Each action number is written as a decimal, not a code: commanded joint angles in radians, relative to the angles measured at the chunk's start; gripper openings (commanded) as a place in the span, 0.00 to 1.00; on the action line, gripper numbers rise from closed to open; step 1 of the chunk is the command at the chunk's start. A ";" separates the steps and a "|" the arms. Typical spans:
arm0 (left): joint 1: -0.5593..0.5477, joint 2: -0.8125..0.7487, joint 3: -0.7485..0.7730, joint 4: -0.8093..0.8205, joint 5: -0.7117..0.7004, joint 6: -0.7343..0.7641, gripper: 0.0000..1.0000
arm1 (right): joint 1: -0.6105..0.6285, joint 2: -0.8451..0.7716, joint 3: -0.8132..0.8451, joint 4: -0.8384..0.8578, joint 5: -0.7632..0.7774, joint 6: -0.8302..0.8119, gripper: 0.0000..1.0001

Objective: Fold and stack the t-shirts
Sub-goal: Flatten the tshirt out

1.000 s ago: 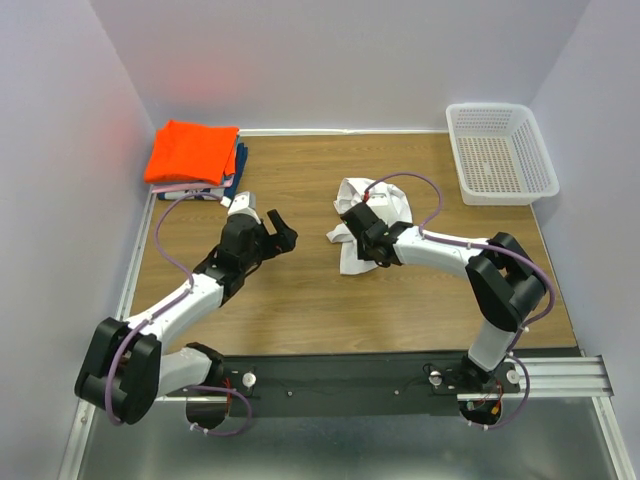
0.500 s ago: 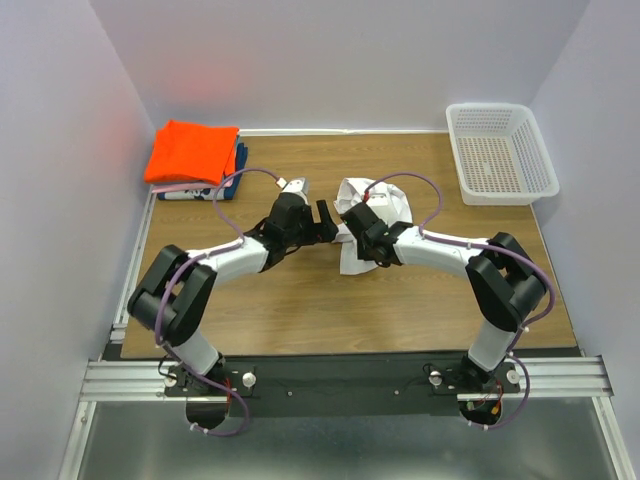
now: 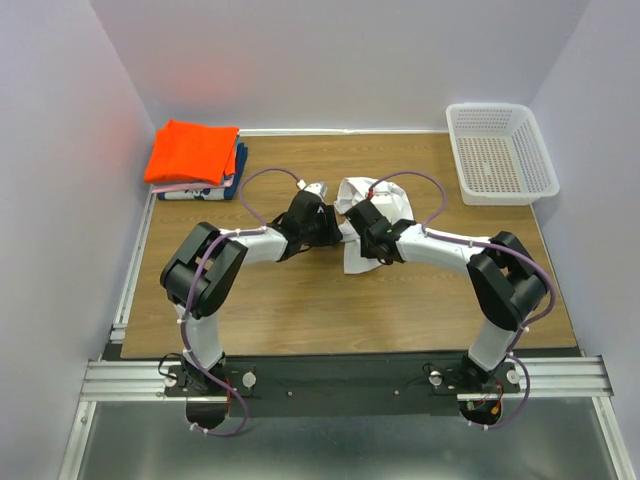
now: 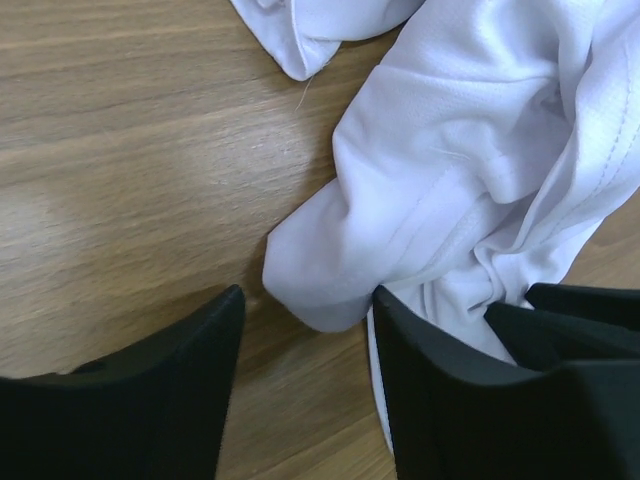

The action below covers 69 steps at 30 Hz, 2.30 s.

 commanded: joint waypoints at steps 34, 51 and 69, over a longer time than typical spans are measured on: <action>0.141 -0.444 0.010 -0.282 -0.514 -0.056 0.00 | -0.143 -0.462 -0.023 0.006 0.282 -0.069 0.01; 0.142 -1.011 0.487 -0.338 -0.544 0.167 0.00 | -0.143 -0.782 0.590 -0.004 0.165 -0.378 0.01; 0.150 -1.103 0.768 -0.369 -0.119 0.225 0.00 | -0.142 -0.888 0.750 -0.076 -0.182 -0.270 0.01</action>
